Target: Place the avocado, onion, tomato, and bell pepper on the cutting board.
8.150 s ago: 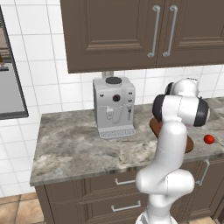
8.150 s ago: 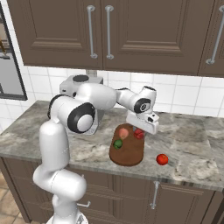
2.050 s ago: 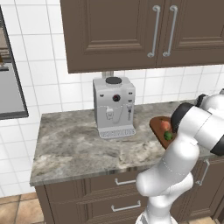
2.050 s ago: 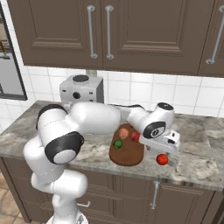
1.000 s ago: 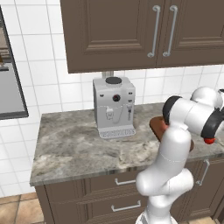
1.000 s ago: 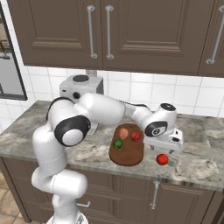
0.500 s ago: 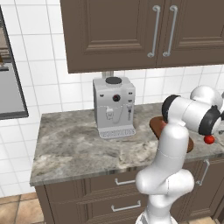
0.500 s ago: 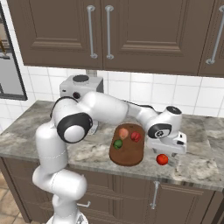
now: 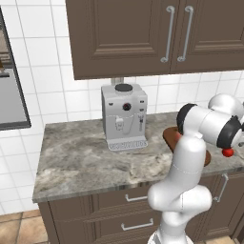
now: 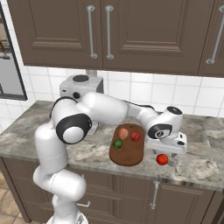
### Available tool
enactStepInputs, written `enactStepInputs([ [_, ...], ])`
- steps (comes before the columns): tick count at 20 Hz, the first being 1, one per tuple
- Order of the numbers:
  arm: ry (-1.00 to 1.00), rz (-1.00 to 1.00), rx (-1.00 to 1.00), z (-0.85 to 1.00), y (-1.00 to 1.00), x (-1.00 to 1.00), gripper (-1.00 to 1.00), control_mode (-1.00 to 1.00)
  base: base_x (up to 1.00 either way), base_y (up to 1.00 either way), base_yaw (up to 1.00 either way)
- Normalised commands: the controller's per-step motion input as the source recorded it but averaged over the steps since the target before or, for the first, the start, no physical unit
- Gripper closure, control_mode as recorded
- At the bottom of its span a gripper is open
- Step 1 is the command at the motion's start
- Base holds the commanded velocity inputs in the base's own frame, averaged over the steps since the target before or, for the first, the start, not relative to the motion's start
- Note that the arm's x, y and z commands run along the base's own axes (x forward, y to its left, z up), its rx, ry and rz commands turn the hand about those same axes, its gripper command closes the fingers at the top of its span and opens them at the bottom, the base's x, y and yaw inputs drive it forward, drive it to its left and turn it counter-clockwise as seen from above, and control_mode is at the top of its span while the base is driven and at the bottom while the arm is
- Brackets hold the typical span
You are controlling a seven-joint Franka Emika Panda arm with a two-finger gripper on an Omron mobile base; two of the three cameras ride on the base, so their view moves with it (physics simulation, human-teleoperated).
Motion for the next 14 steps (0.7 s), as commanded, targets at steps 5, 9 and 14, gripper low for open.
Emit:
enactStepInputs([
  [5,0.0,0.01,0.0,-0.01,0.1,0.02,-1.0,-1.0,0.0,0.0,0.0],
  [9,0.0,0.0,0.0,0.0,0.0,0.0,-1.0,-1.0,0.0,0.0,0.0],
  [14,0.0,0.0,0.0,-0.15,0.0,0.0,-1.0,-1.0,0.0,0.0,0.0],
])
